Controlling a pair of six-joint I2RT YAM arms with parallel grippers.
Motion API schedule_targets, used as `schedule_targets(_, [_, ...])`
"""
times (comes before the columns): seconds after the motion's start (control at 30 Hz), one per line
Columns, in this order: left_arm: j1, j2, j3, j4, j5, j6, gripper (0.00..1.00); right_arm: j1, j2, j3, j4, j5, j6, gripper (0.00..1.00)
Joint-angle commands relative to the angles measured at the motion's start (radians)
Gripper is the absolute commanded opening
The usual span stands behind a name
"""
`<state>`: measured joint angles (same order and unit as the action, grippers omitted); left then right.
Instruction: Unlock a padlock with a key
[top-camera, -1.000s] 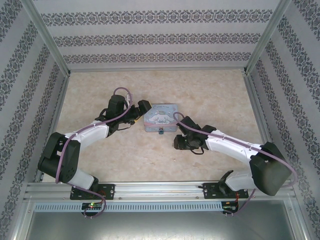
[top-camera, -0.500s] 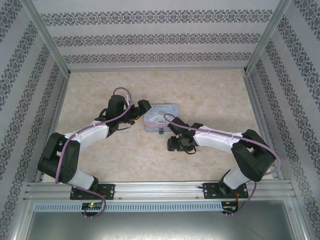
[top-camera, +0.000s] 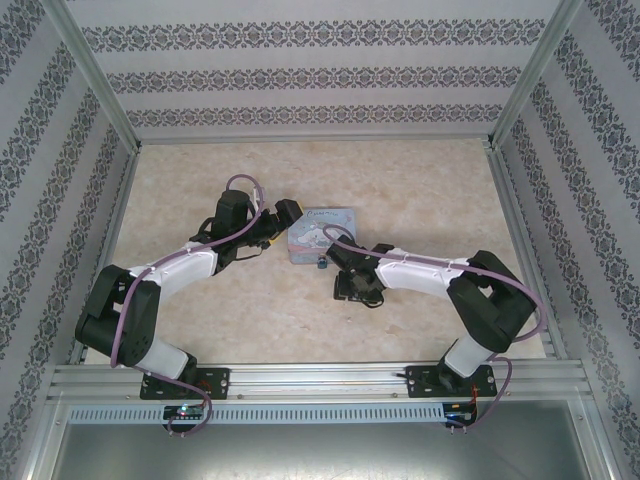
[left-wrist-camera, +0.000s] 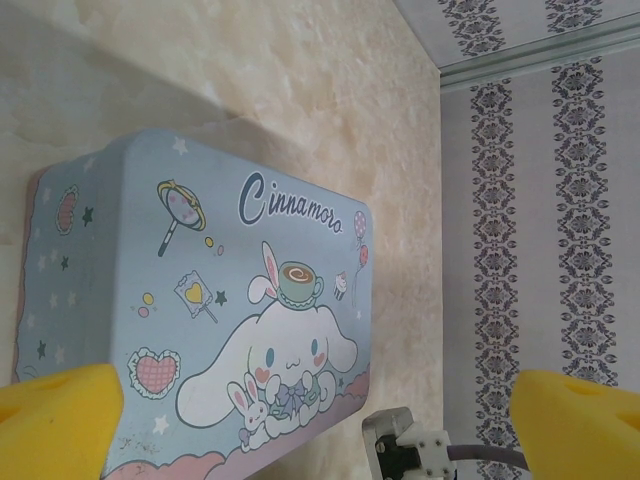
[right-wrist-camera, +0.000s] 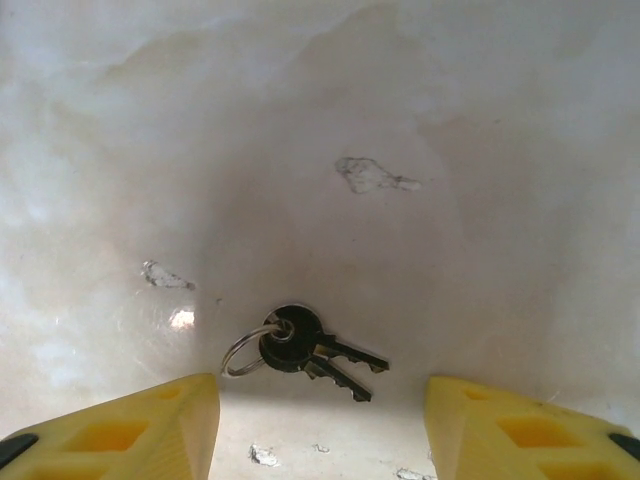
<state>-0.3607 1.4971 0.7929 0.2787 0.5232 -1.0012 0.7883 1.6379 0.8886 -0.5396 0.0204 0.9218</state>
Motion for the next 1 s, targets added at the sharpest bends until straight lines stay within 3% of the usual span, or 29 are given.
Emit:
schedule_targets(0.0, [-0.007, 0.007, -0.006, 0.058, 0.006, -0.011, 0.99, 0.008, 0.048, 0.016, 0.049, 0.041, 0.070, 0.54])
schedule_targets(0.47, [-0.007, 0.057, -0.005, 0.099, 0.023, -0.032, 0.99, 0.007, 0.097, 0.066, 0.068, 0.066, 0.165, 0.53])
schedule_targets(0.97, [-0.007, 0.065, 0.009, 0.087, 0.026, -0.024, 1.00, 0.001, 0.122, 0.052, 0.081, 0.048, 0.124, 0.23])
